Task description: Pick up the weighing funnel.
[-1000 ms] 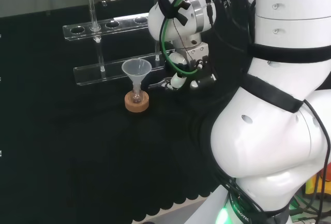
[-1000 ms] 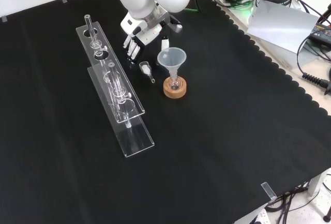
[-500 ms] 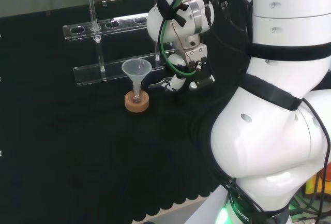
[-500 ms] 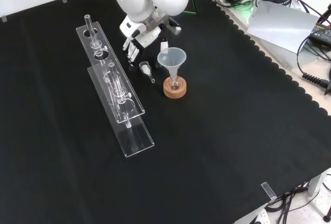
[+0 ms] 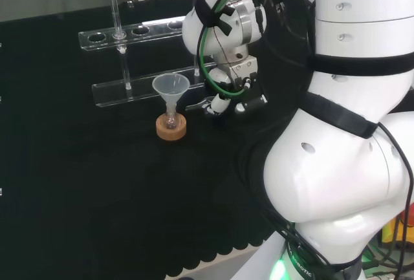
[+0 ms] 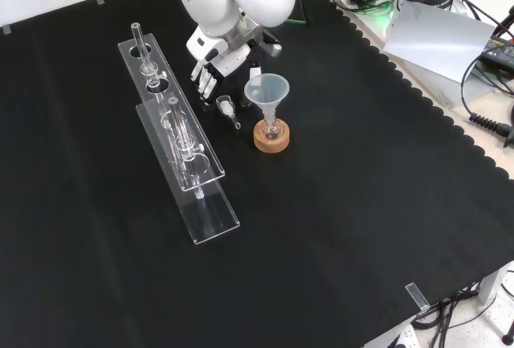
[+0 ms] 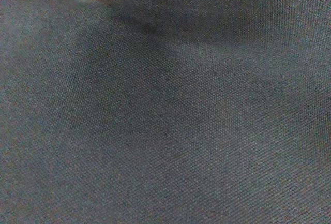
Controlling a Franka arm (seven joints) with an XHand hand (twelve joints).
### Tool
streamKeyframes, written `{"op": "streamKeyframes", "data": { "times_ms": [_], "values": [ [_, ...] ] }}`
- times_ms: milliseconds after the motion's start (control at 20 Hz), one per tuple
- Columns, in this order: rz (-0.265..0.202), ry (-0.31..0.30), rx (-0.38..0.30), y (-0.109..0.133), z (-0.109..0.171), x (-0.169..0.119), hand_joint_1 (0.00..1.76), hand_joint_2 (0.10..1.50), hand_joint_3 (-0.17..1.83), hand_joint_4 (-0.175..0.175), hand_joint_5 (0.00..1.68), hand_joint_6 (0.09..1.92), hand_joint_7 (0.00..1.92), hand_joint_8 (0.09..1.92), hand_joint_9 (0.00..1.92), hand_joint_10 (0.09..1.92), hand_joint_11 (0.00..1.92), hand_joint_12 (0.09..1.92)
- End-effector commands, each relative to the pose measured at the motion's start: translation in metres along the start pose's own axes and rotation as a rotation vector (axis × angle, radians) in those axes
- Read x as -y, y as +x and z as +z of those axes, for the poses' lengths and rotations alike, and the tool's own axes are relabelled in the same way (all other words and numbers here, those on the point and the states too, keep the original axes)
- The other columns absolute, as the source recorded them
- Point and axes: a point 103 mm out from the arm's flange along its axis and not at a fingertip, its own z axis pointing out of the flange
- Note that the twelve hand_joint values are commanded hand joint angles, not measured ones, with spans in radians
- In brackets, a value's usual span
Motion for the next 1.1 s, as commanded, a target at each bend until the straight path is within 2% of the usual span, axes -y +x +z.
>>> {"op": "streamKeyframes", "data": {
  "times_ms": [50,1100],
  "values": [
    [-0.004,0.006,0.012,0.0045,0.0026,-0.0037,0.85,0.68,0.58,-0.051,0.53,0.60,0.54,0.74,0.78,0.57,0.47,1.28],
    [0.000,0.019,0.017,0.0057,0.0069,-0.0073,0.87,0.68,0.59,-0.048,0.56,0.66,0.54,0.75,0.79,0.57,0.47,1.28]
  ]
}}
